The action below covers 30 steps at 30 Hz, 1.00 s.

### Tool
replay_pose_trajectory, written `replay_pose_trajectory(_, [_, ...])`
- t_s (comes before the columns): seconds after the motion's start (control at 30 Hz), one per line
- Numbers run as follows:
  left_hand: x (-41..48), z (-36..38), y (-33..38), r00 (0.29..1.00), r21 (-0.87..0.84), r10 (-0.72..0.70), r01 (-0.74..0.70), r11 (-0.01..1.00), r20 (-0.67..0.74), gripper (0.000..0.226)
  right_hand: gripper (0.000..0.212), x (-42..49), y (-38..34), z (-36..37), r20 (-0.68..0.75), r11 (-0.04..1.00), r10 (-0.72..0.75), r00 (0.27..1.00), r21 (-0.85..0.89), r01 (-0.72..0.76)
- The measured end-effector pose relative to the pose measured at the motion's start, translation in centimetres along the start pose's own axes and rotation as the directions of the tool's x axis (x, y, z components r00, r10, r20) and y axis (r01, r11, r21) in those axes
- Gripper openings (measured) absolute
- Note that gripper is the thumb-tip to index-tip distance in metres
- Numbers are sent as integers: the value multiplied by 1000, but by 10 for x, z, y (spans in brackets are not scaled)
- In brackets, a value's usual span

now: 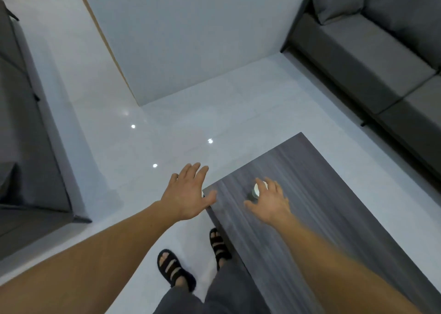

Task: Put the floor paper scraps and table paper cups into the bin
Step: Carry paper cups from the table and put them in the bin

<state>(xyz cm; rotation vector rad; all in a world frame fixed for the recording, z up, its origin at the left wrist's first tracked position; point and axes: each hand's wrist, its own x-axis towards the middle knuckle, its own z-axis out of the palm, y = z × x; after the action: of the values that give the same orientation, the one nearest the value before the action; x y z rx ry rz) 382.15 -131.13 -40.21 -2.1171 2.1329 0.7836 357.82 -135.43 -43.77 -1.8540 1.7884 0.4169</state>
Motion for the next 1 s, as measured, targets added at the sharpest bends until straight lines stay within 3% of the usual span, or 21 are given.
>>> replay_pose_trajectory(0.23, [67, 53, -11, 985, 5, -111, 111, 994, 133, 77, 87, 114, 37, 41, 88, 996, -9, 996, -87, 16])
replay_pose_trajectory(0.43, [119, 95, -6, 979, -71, -150, 161, 984, 140, 76, 88, 179, 62, 85, 209, 983, -17, 978, -176, 55])
replay_pose_trajectory(0.6, [116, 112, -4, 967, -138, -210, 230, 963, 146, 75, 69, 187, 65, 107, 201, 993, -68, 977, -81, 86])
replay_pose_trajectory(0.7, [97, 105, -8, 957, -175, -241, 268, 947, 161, 79, 70, 174, 36, 97, 162, 980, -195, 967, 70, 186])
replay_pose_trajectory(0.87, [47, 74, -19, 924, -316, -370, 380, 870, 93, 86, 78, 136, -60, 53, 132, 792, -517, 846, 450, 414])
replay_pose_trajectory(1.0, [-19, 52, -27, 863, -450, -505, 446, 774, -13, 85, 80, 87, -130, 26, 242, 683, -715, 656, 445, 580])
